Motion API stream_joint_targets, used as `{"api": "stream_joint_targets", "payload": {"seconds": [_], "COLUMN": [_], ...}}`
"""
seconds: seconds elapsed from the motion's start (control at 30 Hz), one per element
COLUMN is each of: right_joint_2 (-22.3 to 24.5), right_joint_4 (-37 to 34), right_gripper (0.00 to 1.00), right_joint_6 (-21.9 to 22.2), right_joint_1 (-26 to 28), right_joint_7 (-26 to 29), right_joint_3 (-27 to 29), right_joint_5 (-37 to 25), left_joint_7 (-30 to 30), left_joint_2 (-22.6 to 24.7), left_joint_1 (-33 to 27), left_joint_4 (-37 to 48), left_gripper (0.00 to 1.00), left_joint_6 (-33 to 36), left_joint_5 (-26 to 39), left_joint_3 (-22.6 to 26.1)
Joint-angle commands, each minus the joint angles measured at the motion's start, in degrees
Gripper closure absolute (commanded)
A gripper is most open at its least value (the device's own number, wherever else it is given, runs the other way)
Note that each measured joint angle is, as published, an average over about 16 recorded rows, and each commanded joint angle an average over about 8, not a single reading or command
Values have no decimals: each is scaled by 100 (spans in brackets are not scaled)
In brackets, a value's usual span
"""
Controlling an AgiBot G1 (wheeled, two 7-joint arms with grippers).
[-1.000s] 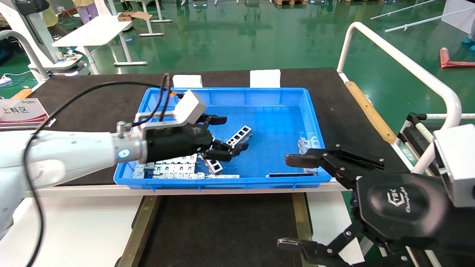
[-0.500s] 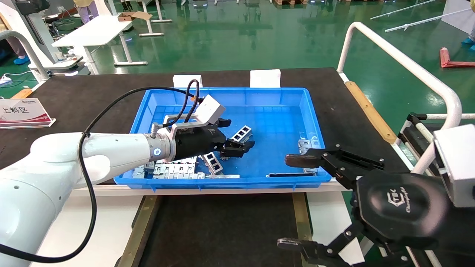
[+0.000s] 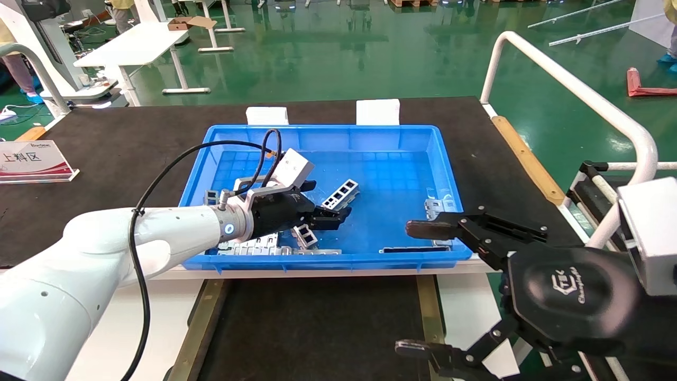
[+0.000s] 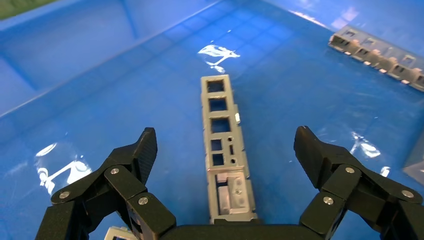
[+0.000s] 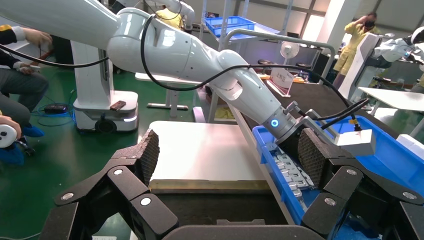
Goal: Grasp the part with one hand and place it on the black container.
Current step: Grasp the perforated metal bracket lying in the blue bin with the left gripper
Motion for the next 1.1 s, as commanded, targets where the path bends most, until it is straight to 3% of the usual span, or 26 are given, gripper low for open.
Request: {"api": "stream_joint_targets", "payload": {"seconds": [0.03,0.07,0.13,1.1], "right_joint_2": [0,0,0,2], "right_joint_4": [0,0,0,0], "right_gripper": [87,98,100,100], "right_joint_6": [0,0,0,2], "right_joint_1": [0,0,0,1], "right_joint_7": [0,0,0,-2], "right_joint_3": [0,0,-1,-5], "right_joint_5": [0,0,0,3], "left_joint_7": [-63,-80,-114,-545], "left_joint_2": [0,0,-1,-8], "left_joint_1": [44,60,89,300], "left_joint_4": [-57,-82,-128,-474], "left_gripper": [80,93,100,100], "left_joint_6": [-120,-170,-264,-873], "left_joint_5": [-49,-88,-172,-1099], "left_joint_3": [70,97,152,1215]}}
